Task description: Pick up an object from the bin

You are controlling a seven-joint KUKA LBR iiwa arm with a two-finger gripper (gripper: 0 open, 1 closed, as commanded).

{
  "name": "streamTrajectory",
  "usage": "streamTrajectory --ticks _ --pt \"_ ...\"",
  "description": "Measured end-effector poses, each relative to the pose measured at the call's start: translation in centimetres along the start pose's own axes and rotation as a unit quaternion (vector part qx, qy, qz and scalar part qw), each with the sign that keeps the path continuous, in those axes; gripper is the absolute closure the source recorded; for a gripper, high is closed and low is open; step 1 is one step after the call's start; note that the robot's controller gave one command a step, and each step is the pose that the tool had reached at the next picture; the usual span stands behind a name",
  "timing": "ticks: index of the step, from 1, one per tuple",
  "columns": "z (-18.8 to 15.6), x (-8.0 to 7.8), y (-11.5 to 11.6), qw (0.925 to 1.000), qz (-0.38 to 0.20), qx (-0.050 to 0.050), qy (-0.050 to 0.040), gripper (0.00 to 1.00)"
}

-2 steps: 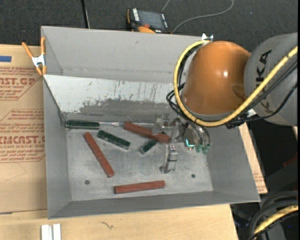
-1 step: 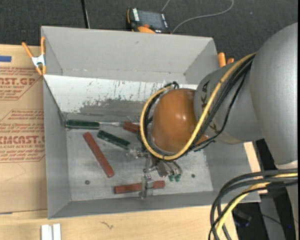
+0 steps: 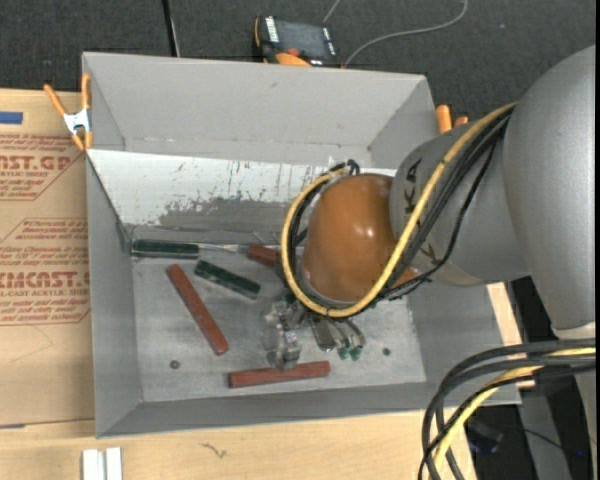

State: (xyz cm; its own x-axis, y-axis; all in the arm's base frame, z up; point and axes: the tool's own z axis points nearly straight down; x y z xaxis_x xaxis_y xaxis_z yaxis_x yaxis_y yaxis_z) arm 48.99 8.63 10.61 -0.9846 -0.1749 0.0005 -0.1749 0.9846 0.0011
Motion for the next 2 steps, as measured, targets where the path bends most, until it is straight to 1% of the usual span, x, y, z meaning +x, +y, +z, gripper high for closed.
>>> streamTrajectory --ticks 1,2 --pt "0.0 0.0 0.0 1.0000 0.000 0.000 0.0000 0.00" --pt "3.6 0.7 -1.3 0.9991 0.043 0.000 -0.0033 0.00"
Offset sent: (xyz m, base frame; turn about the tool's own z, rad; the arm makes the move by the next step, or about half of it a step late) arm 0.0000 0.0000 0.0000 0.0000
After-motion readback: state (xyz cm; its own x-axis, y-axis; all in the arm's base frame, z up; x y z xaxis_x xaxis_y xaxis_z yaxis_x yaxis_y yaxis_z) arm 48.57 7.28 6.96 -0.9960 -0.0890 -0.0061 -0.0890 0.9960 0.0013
